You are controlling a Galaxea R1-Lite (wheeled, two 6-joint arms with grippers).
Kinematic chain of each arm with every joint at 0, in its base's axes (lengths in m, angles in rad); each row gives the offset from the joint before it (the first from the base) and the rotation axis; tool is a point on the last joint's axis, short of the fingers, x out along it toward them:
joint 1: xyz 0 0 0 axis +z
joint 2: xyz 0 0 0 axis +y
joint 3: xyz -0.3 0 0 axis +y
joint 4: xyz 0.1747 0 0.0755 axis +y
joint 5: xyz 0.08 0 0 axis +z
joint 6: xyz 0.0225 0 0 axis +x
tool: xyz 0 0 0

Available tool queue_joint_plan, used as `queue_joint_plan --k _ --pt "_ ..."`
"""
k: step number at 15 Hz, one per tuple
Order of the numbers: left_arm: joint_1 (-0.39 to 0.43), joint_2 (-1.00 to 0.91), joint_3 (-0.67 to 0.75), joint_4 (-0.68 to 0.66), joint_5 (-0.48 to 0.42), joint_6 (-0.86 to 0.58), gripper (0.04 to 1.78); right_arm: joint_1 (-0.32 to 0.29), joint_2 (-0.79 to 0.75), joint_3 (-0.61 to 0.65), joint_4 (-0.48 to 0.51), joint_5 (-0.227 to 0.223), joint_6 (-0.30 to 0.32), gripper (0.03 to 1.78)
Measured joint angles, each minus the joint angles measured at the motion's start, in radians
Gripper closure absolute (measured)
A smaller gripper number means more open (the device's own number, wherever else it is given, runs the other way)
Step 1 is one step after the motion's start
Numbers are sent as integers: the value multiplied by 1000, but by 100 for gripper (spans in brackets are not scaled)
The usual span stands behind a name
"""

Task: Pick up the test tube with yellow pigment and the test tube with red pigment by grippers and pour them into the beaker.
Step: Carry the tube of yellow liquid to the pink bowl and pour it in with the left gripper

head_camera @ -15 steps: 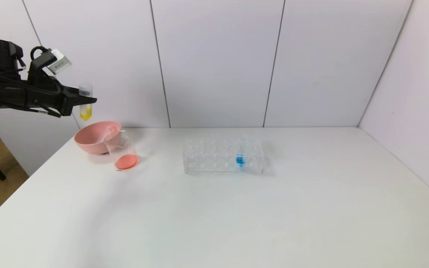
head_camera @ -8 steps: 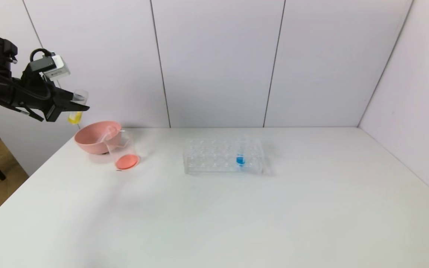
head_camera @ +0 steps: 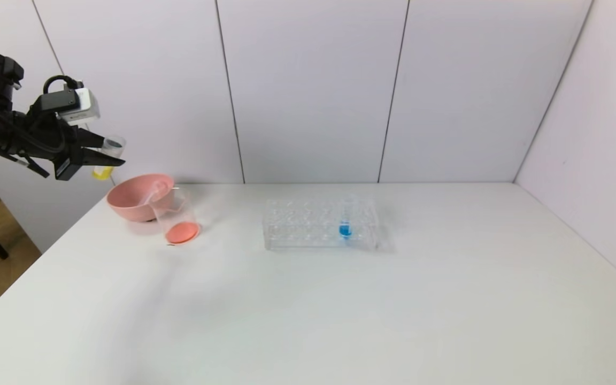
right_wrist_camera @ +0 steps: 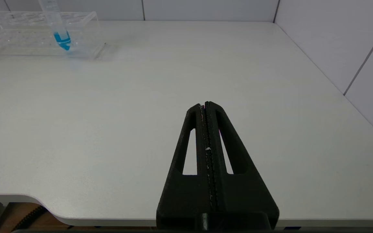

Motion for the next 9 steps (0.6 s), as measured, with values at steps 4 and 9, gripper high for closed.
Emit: queue_joint_plan --k 4,9 --pt "0 11 -4 3 11 77 137 0 0 0 0 0 0 170" --pt "5 30 -2 3 18 63 137 0 0 0 0 0 0 170"
